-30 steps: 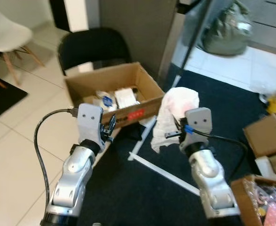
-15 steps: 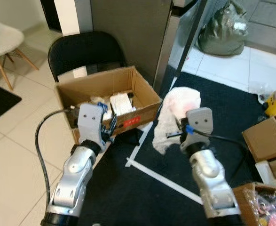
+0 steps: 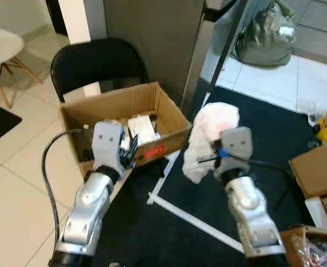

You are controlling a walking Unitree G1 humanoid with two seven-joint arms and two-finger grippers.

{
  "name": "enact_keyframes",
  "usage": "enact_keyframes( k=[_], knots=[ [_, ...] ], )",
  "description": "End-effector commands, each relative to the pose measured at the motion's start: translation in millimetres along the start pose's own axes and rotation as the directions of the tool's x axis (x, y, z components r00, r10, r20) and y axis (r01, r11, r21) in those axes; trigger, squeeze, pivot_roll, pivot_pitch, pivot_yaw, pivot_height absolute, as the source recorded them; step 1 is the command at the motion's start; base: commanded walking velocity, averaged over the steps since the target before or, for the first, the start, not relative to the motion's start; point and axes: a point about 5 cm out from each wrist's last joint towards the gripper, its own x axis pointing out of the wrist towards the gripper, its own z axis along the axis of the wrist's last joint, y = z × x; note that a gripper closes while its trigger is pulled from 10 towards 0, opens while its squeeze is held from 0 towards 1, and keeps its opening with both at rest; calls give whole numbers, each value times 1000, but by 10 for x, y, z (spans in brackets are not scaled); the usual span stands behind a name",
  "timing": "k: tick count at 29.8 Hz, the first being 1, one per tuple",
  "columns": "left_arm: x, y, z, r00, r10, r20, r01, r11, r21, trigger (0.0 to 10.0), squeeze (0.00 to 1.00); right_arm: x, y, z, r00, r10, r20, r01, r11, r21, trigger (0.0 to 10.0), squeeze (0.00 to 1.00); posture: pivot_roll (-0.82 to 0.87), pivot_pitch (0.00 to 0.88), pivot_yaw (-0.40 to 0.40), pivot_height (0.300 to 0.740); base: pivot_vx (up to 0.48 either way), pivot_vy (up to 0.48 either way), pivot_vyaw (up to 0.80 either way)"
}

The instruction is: Picking trash to rubbish bin

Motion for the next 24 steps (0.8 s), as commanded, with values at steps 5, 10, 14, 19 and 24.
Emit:
enact_keyframes(
  k=[5, 10, 14, 19, 24],
  knots=[
    [-19, -34, -64, 999, -14, -30, 14, 1000, 2, 10000, 0, -32, -58, -49, 1000, -13, -20, 12, 999, -29, 10000, 0, -13, 179, -22, 740, 270, 0, 0],
    [-14, -38, -65, 999, -14, -30, 14, 1000, 3, 10000, 0, -30, -50, -54, 1000, -6, -21, 5, 999, -47, 10000, 0, -13, 179, -23, 740, 270, 0, 0],
    [-14, -40, -68, 999, -14, -30, 14, 1000, 2, 10000, 0, -30, -39, -63, 1000, 1, -26, -3, 999, -54, 10000, 0, -16, 172, -25, 740, 270, 0, 533],
    [-17, -40, -70, 999, -14, -29, 15, 1000, 1, 10000, 0, -28, -36, -55, 1000, 1, -19, -2, 999, -43, 10000, 0, -16, 172, -25, 740, 267, 0, 160],
    [-25, -37, -72, 999, -15, -30, 15, 1000, 3, 10000, 0, -24, -33, -53, 1000, 9, -19, -10, 999, -52, 10000, 0, -17, 164, -28, 740, 263, 0, 0]
  ],
)
